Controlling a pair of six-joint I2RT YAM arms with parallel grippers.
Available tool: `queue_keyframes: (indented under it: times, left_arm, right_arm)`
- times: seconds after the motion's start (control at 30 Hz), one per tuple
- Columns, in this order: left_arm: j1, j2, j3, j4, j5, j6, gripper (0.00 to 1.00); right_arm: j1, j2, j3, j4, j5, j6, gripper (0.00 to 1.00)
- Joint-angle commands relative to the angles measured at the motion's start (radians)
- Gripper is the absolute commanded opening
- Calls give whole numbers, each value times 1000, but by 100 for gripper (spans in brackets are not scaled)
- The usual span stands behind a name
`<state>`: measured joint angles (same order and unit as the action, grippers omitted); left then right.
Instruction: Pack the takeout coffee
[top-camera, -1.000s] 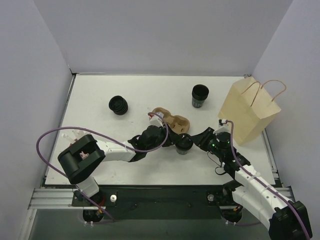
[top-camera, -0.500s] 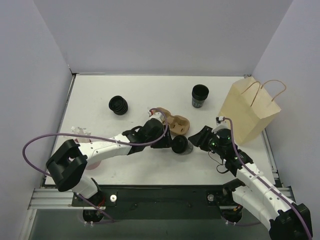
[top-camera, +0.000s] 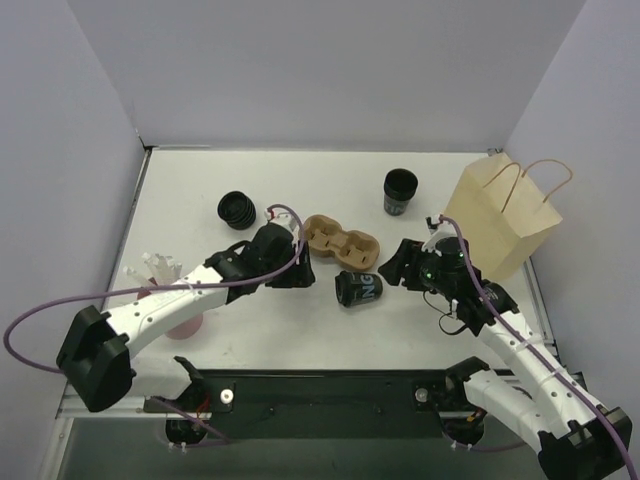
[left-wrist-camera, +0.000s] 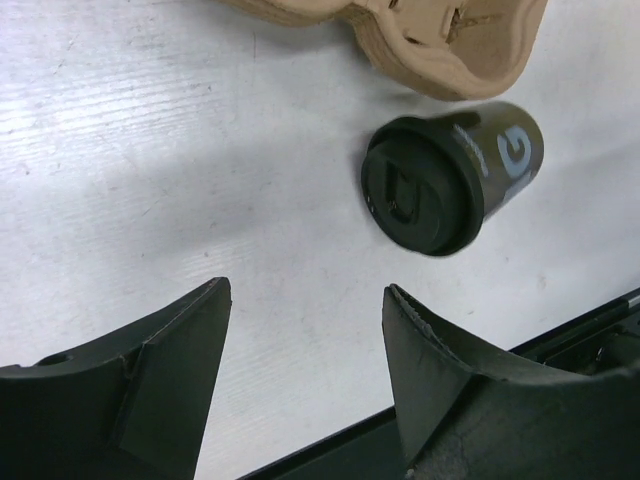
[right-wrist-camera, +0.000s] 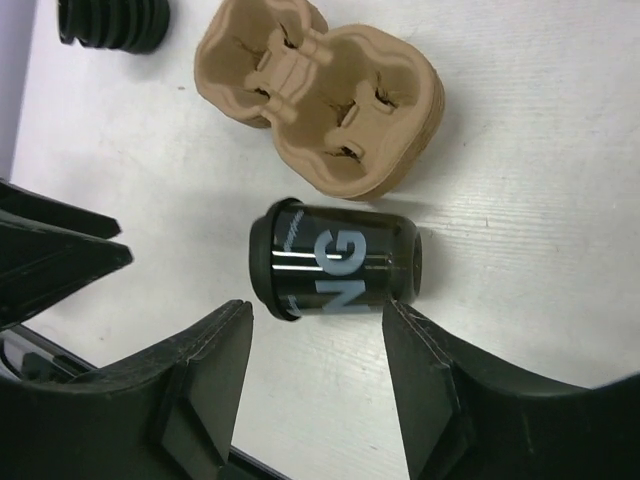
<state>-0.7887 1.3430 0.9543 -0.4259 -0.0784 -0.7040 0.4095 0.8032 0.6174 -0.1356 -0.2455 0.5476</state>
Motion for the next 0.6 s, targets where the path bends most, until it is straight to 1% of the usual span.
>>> queue_keyframes:
  times: [0.0, 0.03, 0.07, 0.13, 0.17, 0.23, 0.27, 0.3, 0.4, 0.43, 0.5, 0.57]
  left_arm:
    - [3, -131, -63, -57, -46, 43, 72]
    - [3, -154, -78, -68, -52, 43, 72]
    - [2, -181, -95, -68, -60, 43, 72]
    - [3, -260, -143, -79, -58, 44, 72]
    - [2, -287, -156, -85, -61, 47, 72]
    - [5, -367, -193, -109, -69, 58, 72]
    - [5, -396, -204, -120, -70, 69, 72]
    - [5, -445, -218, -126, -72, 72, 72]
    - [8, -513, -271, -140, -69, 89, 73]
    - [6, -551, -284, -139, -70, 90, 72]
    - [-14, -600, -318, -110, -60, 86, 73]
    - [-15, -616, -324, -108, -60, 81, 73]
  right_arm:
    - [66, 60, 76, -131, 64, -86, 56]
    - [101, 70, 88, -137, 130, -83, 57]
    - [164, 92, 102, -142, 165, -80, 57]
    - [224, 123, 139, -153, 227, -72, 57]
    - [270, 163, 151, -157, 285, -55, 58]
    - [311, 227, 189, -173, 346, -49, 60]
    - [355, 249, 202, -177, 392, -46, 60]
    - [373, 272, 218, -180, 408, -43, 61]
    - [438, 373, 292, -200, 478, -34, 63]
    - [445, 431, 333, -206, 492, -32, 64]
    - [460, 491, 375, -235, 535, -37, 64]
    - [474, 574, 436, -262, 554, -41, 65]
